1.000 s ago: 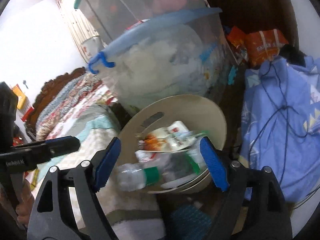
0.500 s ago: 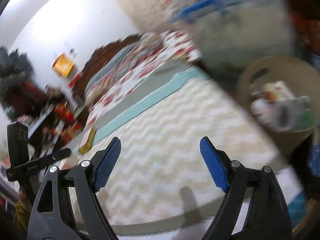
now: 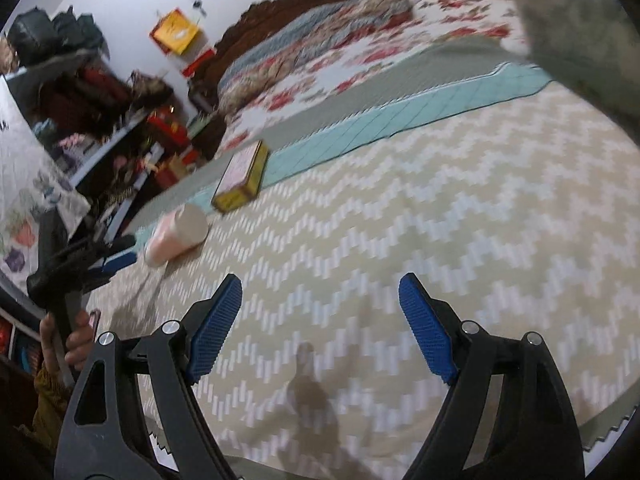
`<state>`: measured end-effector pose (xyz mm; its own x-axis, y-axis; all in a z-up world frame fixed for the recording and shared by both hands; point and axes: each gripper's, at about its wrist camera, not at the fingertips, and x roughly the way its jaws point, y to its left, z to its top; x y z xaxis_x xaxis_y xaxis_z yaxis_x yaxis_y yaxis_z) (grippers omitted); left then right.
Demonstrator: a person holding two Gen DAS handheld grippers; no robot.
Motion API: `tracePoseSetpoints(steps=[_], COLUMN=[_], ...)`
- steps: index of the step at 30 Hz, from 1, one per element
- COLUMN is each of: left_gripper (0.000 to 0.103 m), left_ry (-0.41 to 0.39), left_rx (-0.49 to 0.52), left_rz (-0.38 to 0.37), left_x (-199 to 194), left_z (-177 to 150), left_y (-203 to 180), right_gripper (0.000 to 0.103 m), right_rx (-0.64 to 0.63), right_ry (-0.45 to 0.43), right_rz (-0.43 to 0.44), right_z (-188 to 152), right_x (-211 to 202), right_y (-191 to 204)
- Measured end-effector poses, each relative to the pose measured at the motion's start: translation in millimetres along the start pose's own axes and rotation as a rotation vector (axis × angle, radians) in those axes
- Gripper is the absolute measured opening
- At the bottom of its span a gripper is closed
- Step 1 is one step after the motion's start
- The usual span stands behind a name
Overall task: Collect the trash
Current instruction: 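Return both tools to the trash on the bed, then grasp the pink cup with the left tool while the right grasps the pink medicine box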
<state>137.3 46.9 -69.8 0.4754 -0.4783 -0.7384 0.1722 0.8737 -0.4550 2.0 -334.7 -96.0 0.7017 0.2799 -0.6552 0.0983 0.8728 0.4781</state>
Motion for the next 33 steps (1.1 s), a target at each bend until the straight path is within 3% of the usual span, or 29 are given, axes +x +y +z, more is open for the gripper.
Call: tracePoseSetpoints(steps=[5,12,15,19,22,23,24,25,30,33], left_gripper=[0.052,0.051,0.023,0.019,0.018,0.018,0.018,0.018,0.019,0.025], left_ry=[0.009,0.04,0.053,0.048,0.032,0.034,0.036,0.035,0.042,0.039], left_rx=[0.004,0.003,0.031,0.042,0.035,0.03,0.027,0.026,0.025,0.028], left_rz=[-0.116,-0.195,-0.212,-0.252,-0.261,-0.266,-0.274,-0.271,-0.258,-0.249], left_x=[15.2,37.6,44.2,44.5,42.1,42.5,42.9,42.6,45.2,45.4], left_z=[0.8,-3.6,-5.9,-10.7,-10.7,-10.8,-11.0,-10.6,-11.3,-11.7], left_y=[-4.5,-6.7,-8.5,-5.7,-2.8,-1.0,-0.7,0.0,0.9,-0.2], right_gripper=[0.081,0.082,0.082,0.083,0.083,0.079,0.066,0.062,0.062,0.062], right_rx=[-0.091,-0.208,-0.221,-0.237,-0.282,-0.267,-0.27,-0.265,-0.253,-0.244], right_ry=[0.043,0.076,0.091,0.122,0.164,0.163,0.177,0.164,0.153,0.148], right_rz=[-0.014,-0.024,-0.041,-0.061,-0.127,-0.127,-0.155,-0.145,-0.152,-0.152], right_z=[26.0,77.7,94.2,104.7,105.6,106.6,106.7,106.8,91.8,75.0], right_x=[25.9,95.6,126.3,162.3,189.0,191.9,194.9,191.5,170.3,144.4], right_y=[31.6,90.8,111.5,131.2,140.3,137.8,136.2,134.9,115.2,100.3])
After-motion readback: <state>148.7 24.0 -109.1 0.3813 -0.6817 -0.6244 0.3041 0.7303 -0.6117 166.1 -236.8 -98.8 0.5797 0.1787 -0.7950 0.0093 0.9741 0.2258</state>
